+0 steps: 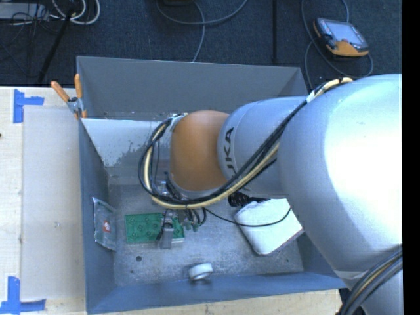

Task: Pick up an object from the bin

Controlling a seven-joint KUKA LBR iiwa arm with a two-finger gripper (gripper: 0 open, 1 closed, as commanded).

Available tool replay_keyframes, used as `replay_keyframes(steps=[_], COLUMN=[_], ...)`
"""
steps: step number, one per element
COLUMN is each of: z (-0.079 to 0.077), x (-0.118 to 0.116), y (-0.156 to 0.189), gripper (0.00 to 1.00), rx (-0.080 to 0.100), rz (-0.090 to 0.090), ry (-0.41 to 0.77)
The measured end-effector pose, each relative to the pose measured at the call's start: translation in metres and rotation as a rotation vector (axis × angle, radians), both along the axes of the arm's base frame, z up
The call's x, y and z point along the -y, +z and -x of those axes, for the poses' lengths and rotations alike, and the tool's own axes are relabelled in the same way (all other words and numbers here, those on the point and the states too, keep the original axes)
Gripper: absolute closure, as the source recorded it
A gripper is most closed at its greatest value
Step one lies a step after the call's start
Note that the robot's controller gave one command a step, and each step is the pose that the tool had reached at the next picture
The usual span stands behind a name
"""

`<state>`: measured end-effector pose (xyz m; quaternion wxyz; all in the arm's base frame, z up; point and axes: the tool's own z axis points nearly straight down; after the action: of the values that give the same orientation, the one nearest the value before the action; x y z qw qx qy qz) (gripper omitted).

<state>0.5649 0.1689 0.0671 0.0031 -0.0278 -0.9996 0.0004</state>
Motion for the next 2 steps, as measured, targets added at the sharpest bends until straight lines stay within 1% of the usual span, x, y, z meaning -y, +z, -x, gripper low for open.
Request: replay_keyframes(steps=[1,2], z=[-0.0002,-0.0014], x=[0.0001,-0.0002], y=[0.0000,0.0028], gripper=[0.00,1.00], rx=[0.004,0.005], rz=[-0.001,-0.003], ry=[-0.002,-0.003])
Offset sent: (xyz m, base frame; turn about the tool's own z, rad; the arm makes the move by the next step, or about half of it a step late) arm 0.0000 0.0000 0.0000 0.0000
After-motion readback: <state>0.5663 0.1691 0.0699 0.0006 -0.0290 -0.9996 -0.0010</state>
